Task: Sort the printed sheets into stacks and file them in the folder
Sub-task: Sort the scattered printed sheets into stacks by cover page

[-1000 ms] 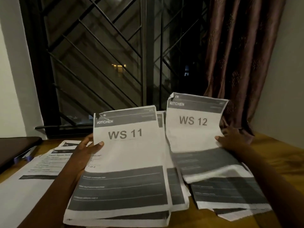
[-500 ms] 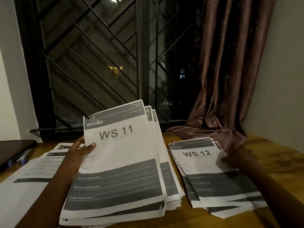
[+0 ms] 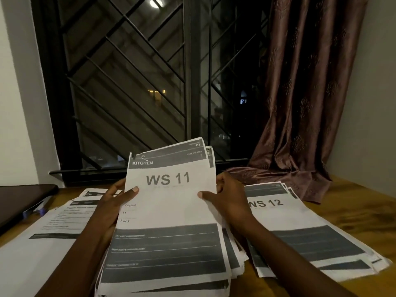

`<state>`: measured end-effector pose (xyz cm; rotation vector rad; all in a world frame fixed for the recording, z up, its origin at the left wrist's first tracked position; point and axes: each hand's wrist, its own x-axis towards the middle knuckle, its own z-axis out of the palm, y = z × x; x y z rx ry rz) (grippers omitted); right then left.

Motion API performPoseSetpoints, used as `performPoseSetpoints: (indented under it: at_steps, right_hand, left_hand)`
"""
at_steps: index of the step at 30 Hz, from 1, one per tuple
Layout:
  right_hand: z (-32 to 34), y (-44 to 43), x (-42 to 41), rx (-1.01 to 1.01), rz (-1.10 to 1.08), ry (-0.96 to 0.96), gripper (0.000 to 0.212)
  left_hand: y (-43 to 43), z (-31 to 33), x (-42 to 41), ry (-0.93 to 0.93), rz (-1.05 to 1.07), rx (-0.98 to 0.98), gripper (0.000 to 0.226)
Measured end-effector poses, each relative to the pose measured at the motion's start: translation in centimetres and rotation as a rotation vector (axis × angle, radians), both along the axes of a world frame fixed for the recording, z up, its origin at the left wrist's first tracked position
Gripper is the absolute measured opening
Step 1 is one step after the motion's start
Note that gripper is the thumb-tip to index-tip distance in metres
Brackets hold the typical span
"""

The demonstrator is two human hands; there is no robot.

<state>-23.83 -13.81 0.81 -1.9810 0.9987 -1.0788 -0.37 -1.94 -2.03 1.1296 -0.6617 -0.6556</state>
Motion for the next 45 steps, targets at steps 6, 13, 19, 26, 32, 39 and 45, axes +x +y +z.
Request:
performPoseSetpoints:
  at_steps: [6, 13, 19, 26, 32, 39, 45]
  right_hand:
    - [0.2, -1.0, -0.6, 0.071, 0.008, -0.126, 0.032]
    - [2.3, -5.9, -5.5, 0.101, -0.128, -0.04, 0.03]
    - [3.9, -11.3, -13.3, 0.268, -0.288, 0.424, 0.051]
    - [1.3, -12.2, -15.6, 0.128, -0.365, 0.946, 0.063]
    - [-0.9, -13.4, -15.2, 0.062, -0.413, 0.792, 0.087]
    - [2.4, -5.1, -7.3, 0.257, 0.277, 0.057, 0.031]
    - [0.6, -3.4, -4.0, 0.386, 0.362, -0.116, 0.05]
  left_hand:
    - [0.0, 0.2, -0.2, 0.017, -0.095, -0.026, 0.026]
    - [0.2, 0.2, 0.5, -0.009, 0.052, 0.036, 0.042]
    - [0.7, 0.6, 1.0, -0.045, 0.171, 0.083, 0.034]
    - [0.9, 1.3, -0.2, -0.067, 0.194, 0.106, 0.033]
    - [0.5, 1.5, -0.9, -0.137, 0.193, 0.127, 0.034]
    - [0.4, 1.9, -1.5, -0.134, 0.141, 0.142, 0.036]
    - [0.2, 2.1, -2.4, -0.054, 0.067, 0.076, 0.035]
